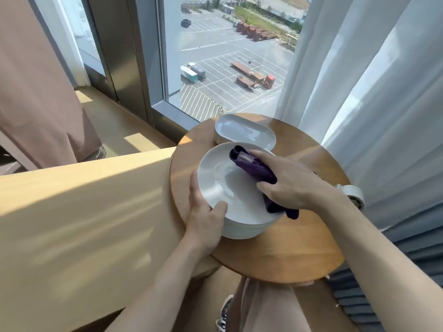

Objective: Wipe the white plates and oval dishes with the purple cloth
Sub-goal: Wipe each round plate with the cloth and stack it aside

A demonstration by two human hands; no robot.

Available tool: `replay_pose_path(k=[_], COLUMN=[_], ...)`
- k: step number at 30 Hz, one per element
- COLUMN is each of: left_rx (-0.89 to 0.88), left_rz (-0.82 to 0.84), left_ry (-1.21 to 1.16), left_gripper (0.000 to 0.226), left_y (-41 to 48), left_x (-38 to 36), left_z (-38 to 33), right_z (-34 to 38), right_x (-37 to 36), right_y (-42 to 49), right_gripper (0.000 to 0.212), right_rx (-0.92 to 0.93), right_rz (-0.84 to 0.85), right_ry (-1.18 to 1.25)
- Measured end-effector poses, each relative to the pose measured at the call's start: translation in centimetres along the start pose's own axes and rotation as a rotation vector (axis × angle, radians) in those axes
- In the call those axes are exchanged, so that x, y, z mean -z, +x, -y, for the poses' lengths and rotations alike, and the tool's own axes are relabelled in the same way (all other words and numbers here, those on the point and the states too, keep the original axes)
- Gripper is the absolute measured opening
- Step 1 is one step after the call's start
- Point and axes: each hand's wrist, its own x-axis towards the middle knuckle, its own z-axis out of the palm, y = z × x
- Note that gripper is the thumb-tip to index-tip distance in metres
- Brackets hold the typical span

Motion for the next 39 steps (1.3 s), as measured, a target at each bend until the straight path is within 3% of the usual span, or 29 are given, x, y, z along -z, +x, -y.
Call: replay_pose_path(k=[4, 6, 8, 12, 20, 23, 31, 34, 39], left_rx=[-0.029, -0.035, -0.038, -0.048, -0.027, -0.001, -0.014, 0.030, -0.016], left_rz=[-0.063, -0.073, -0.071, -0.060, -0.115, -0.093, -0.035, 0.001, -0.016], left_ry=[-0.002, -0.015, -0.007, 0.050, 0.131, 0.152, 0.086, 0.097, 0.101], left_gripper=[0.084, 0.081, 0.085, 0.088, 0.086, 0.084, 0.075, 0.079, 0.085], left_y=[-0.4, -0.5, -0.6, -1.2, -1.6, -1.4, -1.1, -1.4, -1.5], left_x=[-0.1, -0.3, -0.4, -0.4, -0.9, -0.8, -0.5, -0.2, 0.4], left_z=[-0.2, -0.7, -1.2, -2.6, -2.7, -2.6, -2.4, -1.9, -2.3], right_z=[-0.7, -1.1, -1.1, -0.5, 1.4, 2.3, 4.5, 3.8, 2.2], right_x=[-0.3, -0.7, -1.0, -1.9, -4.4, -4.3, -3.8, -3.2, -1.6], right_y=[0.9, 1.7, 2.1, 2.5, 3.8, 4.4, 3.0, 1.7, 0.4], right_gripper=[0.056, 0.062, 0.069, 0.059, 0.045, 0.042, 0.057, 0.057, 0.037], right_rx=[0.114, 0.173, 0.196, 0.244, 0.037, 0.112, 0.398, 0.376, 0.231], right_rz=[-0.075, -0.028, -0.007, -0.001, -0.229, -0.201, 0.028, 0.125, 0.178], right_ry=[-0.154, -0.271, -0.255, -0.198, -0.273, -0.286, -0.099, -0.034, -0.069])
